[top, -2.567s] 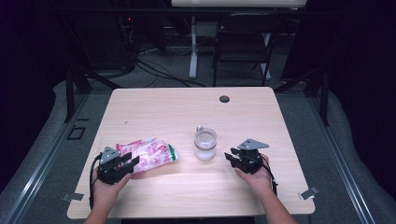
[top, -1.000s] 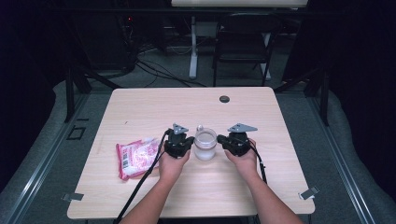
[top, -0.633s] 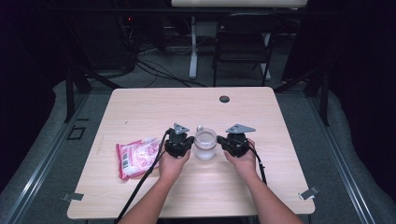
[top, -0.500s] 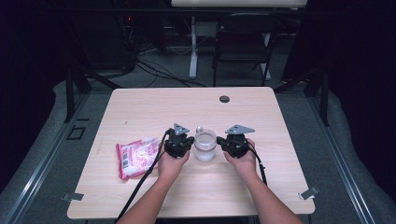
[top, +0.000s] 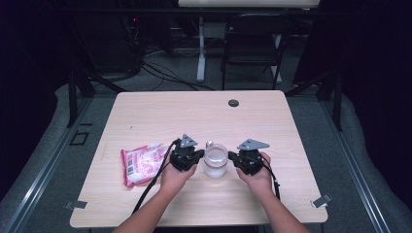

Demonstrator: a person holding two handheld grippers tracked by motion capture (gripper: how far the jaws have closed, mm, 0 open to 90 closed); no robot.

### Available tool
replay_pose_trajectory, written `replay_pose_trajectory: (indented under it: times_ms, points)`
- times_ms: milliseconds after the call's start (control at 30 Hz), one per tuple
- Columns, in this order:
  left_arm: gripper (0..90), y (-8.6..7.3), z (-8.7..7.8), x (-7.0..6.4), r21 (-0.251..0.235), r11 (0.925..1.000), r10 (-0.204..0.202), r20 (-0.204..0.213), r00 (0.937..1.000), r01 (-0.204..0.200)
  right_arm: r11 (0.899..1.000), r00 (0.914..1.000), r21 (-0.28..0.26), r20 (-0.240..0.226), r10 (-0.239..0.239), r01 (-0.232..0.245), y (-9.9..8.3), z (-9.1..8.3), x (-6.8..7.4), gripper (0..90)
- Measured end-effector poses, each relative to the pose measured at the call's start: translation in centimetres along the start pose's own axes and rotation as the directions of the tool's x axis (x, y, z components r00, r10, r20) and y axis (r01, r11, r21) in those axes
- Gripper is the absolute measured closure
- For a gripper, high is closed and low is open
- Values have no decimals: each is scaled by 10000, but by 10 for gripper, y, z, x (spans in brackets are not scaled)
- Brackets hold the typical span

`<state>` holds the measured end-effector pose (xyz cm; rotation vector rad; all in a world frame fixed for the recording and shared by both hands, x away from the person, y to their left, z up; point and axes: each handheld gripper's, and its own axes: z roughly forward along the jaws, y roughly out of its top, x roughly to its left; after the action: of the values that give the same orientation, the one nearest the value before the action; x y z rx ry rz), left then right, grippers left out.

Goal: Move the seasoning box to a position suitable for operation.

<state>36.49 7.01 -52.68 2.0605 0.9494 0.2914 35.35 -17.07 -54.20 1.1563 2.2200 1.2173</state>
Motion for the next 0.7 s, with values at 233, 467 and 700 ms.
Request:
replay_pose_trajectory:
  times_ms: [233,467,700]
  points:
    - [900,-7,-8,-8,64,9987,503,709,9962,-509,9992,9990,187,269,-349,344,-12,-19,16,897]
    - [893,-13,-12,-13,48,9965,824,1038,9912,-833,9988,9987,237,252,-442,436,-23,-35,29,877]
    - [797,-15,-19,-6,-257,9969,776,1370,9875,-747,9987,9989,240,124,-445,442,-28,-45,25,724]
